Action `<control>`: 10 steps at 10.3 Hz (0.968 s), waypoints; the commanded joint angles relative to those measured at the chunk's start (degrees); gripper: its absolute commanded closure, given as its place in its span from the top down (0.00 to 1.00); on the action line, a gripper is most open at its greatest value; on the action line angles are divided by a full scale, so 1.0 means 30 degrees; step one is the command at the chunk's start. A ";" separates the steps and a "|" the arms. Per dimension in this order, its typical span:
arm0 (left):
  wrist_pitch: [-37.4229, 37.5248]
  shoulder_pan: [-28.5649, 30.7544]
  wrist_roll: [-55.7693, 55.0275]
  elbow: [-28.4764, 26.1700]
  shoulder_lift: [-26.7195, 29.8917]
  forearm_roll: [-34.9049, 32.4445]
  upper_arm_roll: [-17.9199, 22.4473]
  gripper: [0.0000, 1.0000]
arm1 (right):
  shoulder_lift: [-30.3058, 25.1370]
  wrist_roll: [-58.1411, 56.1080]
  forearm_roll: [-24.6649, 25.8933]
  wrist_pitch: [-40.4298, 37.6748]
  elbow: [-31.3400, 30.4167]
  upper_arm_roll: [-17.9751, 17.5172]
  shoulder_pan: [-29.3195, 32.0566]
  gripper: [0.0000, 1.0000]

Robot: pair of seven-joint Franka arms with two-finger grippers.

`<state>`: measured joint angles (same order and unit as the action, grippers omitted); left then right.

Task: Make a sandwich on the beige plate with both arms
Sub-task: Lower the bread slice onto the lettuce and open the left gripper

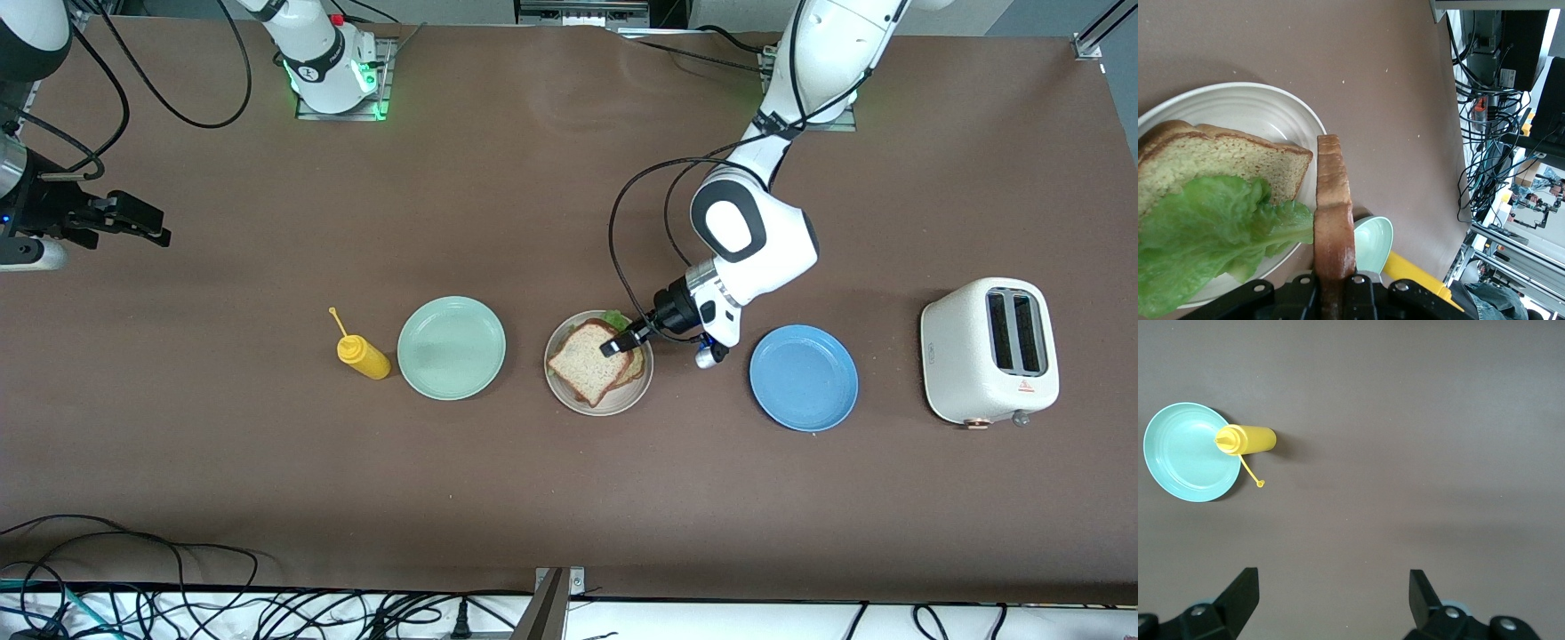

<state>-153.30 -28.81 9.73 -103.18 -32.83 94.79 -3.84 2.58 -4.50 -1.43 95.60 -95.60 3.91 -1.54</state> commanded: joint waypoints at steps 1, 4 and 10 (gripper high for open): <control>-0.0812 -0.0242 0.1237 0.0467 -0.0482 0.0863 0.0022 0.00 | -0.0098 -0.0139 0.0006 -0.0081 -0.0097 0.0134 -0.0102 1.00; -0.0815 -0.0154 0.3076 0.0293 -0.0659 0.0804 0.0022 0.00 | -0.0098 -0.0139 0.0006 -0.0081 -0.0097 0.0134 -0.0102 1.00; -0.1020 0.0546 0.6098 -0.0558 -0.0514 0.0570 0.0022 1.00 | -0.0098 -0.0139 0.0006 -0.0110 -0.0097 0.0134 -0.0102 1.00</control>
<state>-155.78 -28.41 24.41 -103.91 -35.37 94.80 -3.63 2.61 -4.51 -1.43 95.60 -95.60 3.91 -1.54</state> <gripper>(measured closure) 0.238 0.000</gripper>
